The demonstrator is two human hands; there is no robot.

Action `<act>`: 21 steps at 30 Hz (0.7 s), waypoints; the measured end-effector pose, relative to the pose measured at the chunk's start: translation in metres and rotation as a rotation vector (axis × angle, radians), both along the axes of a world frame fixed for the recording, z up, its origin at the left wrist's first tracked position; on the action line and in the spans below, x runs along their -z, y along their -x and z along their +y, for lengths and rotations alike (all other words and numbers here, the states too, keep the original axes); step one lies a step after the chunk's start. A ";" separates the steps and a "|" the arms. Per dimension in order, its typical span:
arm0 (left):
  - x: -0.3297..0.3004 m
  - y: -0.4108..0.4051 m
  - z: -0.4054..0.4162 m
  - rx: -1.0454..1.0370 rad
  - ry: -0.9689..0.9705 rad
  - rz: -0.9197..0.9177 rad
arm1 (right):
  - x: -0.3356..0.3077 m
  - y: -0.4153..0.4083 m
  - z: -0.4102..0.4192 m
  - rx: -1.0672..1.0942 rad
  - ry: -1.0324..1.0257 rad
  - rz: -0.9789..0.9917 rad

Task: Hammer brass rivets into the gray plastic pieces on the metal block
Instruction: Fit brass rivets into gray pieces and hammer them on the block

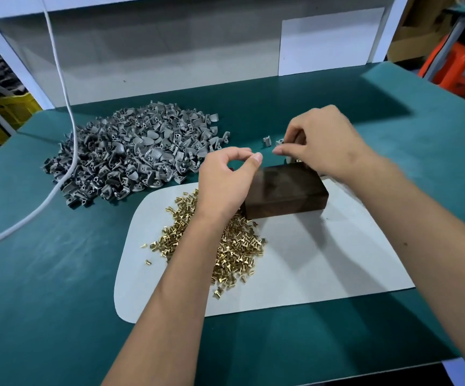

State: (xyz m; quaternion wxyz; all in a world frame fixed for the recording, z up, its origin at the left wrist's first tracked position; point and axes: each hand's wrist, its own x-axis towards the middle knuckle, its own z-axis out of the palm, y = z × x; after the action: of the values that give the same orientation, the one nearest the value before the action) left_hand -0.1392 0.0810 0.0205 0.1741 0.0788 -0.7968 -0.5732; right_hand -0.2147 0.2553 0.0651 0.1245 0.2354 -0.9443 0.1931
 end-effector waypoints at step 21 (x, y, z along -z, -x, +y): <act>-0.017 -0.038 -0.150 -0.791 0.251 -0.324 | 0.007 -0.101 -0.141 -0.657 -0.199 -0.145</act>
State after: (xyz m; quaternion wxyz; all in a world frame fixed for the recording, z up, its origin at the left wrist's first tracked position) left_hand -0.1017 -0.0686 0.0374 0.2609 0.4445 -0.7860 -0.3415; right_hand -0.1133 0.1146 0.0581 -0.0354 0.5236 -0.8386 0.1461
